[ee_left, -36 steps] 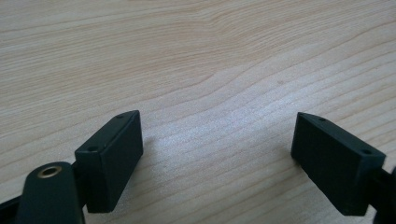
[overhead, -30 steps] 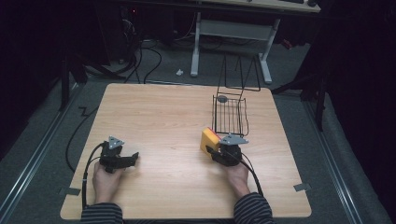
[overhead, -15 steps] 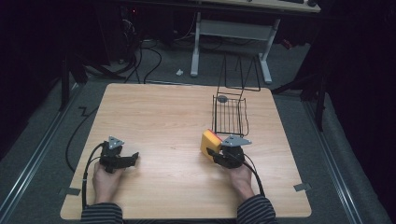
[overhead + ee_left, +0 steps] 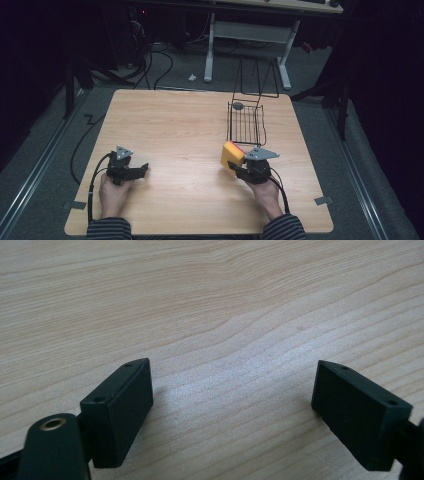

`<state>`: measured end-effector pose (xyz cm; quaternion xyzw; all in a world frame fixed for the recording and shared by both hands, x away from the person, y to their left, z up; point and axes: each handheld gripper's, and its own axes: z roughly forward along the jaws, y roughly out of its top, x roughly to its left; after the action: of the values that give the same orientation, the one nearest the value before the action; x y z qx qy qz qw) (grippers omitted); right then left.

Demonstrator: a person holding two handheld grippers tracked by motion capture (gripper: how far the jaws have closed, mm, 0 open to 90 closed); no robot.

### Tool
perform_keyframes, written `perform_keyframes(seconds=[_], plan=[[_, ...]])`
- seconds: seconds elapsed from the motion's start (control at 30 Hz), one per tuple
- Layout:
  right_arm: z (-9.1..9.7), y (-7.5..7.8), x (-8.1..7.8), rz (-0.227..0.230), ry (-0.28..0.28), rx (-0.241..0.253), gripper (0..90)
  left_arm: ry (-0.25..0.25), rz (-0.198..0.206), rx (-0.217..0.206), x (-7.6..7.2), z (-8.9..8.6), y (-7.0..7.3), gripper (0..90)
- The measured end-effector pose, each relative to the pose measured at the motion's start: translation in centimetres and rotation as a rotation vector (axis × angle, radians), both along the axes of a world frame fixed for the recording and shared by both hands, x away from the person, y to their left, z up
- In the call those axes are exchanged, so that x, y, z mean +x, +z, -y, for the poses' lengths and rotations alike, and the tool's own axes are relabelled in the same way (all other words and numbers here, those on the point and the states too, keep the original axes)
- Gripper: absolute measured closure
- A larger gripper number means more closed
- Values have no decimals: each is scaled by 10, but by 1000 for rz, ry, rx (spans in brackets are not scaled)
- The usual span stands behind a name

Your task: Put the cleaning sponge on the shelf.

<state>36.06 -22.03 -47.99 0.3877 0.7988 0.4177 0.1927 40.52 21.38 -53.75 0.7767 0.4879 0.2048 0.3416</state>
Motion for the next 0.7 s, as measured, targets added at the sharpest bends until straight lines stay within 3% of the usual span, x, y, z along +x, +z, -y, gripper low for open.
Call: perform_keyframes(seconds=[0.4, 0.7], plan=[[14, 13, -7, 15, 15, 15, 610, 0, 0, 0, 0, 0, 0, 173], [24, 21, -10, 20, -4, 19, 610, 0, 0, 0, 0, 0, 0, 173]])
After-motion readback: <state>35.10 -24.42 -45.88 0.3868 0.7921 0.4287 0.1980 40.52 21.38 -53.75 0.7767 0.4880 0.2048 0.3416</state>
